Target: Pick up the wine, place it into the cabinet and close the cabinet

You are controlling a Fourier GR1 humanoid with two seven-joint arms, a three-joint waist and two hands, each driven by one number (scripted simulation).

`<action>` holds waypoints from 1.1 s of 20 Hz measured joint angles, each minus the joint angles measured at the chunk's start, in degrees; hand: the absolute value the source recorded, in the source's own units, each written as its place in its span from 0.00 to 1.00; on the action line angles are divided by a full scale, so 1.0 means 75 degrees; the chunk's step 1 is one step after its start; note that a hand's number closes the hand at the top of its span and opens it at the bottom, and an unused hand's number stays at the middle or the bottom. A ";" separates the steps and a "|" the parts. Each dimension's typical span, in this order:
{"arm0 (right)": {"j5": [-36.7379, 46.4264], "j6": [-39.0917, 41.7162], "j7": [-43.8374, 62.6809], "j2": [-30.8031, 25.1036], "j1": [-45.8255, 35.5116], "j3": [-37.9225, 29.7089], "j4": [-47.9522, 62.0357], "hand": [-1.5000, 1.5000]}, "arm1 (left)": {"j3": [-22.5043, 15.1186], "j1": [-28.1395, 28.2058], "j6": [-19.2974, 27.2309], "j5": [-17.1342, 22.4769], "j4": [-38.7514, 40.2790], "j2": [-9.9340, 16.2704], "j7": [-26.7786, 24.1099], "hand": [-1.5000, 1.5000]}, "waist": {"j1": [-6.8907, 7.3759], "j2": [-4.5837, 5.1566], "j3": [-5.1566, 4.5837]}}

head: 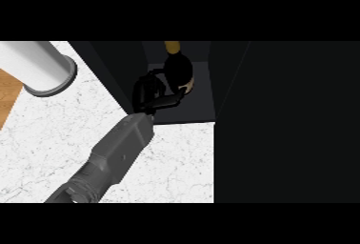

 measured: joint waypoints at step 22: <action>0.0181 -0.0110 0.0139 -0.0058 0.0124 -0.0067 -0.0261 0.00 | -0.0437 0.0774 0.0317 -0.0711 -0.1716 0.0014 -0.0653 0.00 | 0.0402 -0.0082 -0.0040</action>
